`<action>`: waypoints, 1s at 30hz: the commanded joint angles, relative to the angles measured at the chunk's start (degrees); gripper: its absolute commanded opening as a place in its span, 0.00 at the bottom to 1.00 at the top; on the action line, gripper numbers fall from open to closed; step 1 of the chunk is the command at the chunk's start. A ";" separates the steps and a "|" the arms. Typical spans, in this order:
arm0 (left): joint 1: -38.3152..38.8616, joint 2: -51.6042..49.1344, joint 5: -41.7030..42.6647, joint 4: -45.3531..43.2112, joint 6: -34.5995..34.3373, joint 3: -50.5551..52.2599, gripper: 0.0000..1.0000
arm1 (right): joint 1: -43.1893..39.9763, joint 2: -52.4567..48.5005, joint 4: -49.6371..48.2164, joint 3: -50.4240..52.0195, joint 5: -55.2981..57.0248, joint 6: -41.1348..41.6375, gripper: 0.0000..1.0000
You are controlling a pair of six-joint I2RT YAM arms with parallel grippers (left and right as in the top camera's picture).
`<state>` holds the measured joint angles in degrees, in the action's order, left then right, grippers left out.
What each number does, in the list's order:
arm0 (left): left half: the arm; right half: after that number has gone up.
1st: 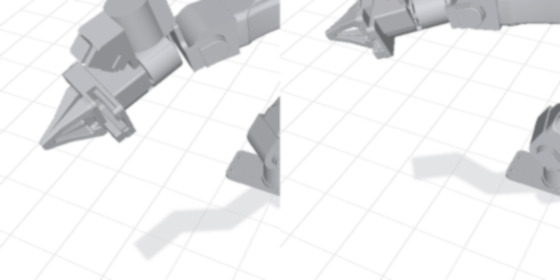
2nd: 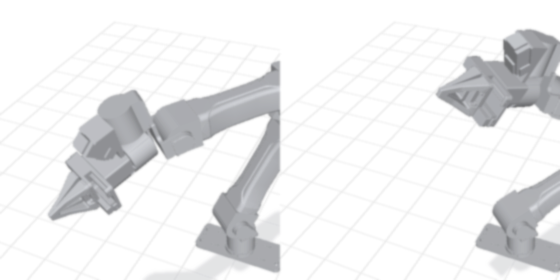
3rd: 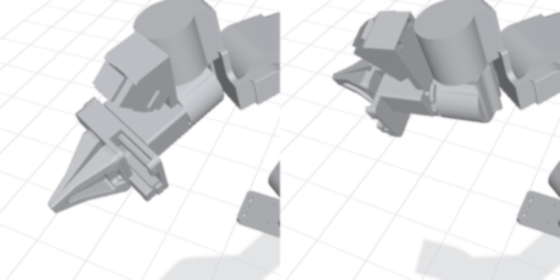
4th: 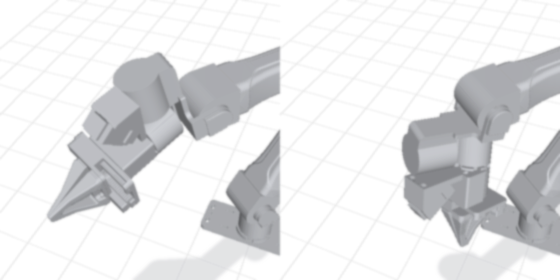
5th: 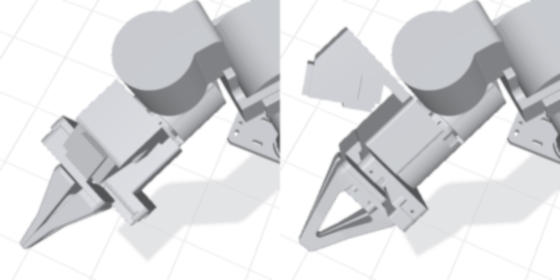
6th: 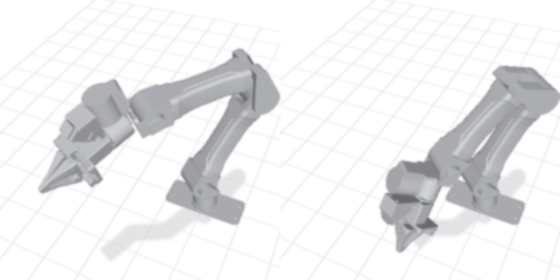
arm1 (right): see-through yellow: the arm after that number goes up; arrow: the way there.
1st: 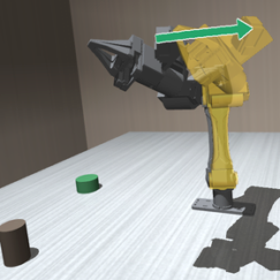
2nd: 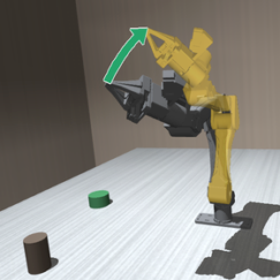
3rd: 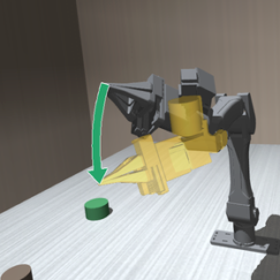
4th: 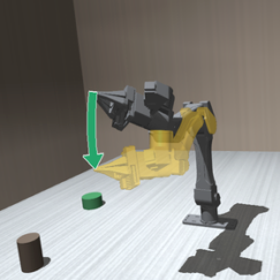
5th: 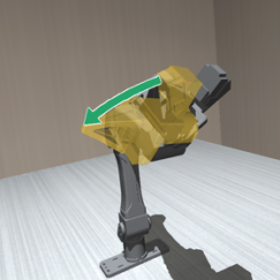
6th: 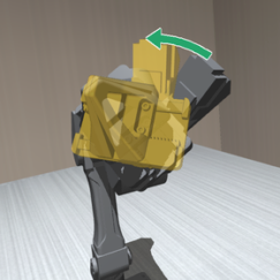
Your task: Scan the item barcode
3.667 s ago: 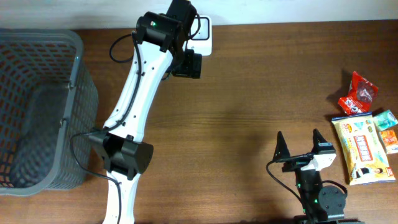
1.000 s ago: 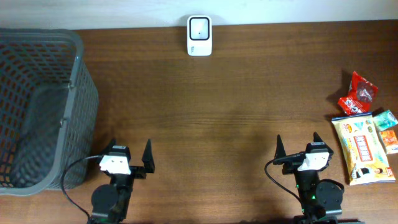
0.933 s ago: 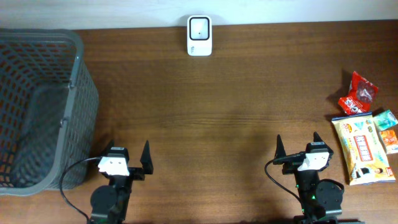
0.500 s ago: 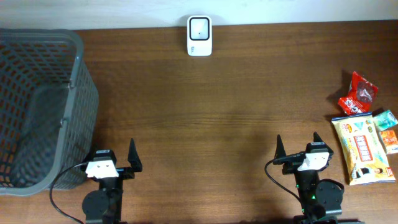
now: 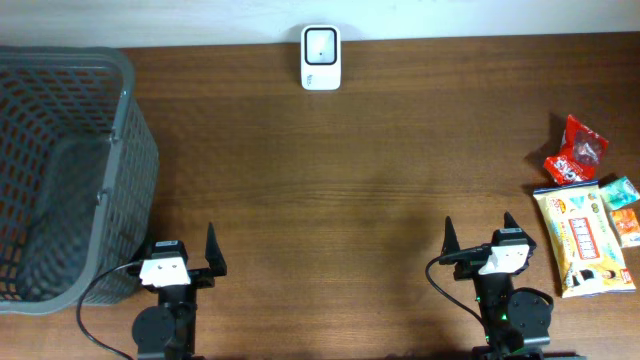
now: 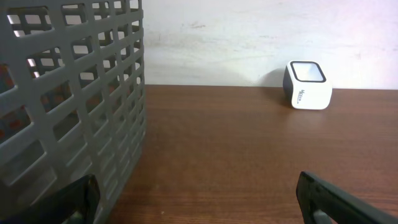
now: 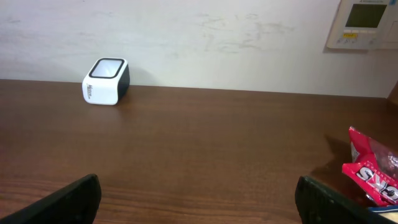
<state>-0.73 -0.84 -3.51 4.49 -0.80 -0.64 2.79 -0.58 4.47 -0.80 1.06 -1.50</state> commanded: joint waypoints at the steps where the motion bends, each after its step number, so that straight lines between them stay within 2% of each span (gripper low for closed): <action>1: -0.20 0.57 -1.49 0.31 1.33 0.17 0.99 | 0.15 0.37 0.20 0.48 0.26 0.46 0.99; 4: -0.17 0.57 -0.02 0.31 4.35 0.17 0.99 | 0.15 0.37 0.22 0.48 0.26 0.44 0.99; 30: -0.20 0.55 0.28 0.13 4.35 0.15 0.99 | 0.15 0.37 0.20 0.48 0.26 0.44 0.99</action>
<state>-0.73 -0.84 -3.40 4.45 2.61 -0.64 2.79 -0.58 4.45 -0.80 1.06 -1.48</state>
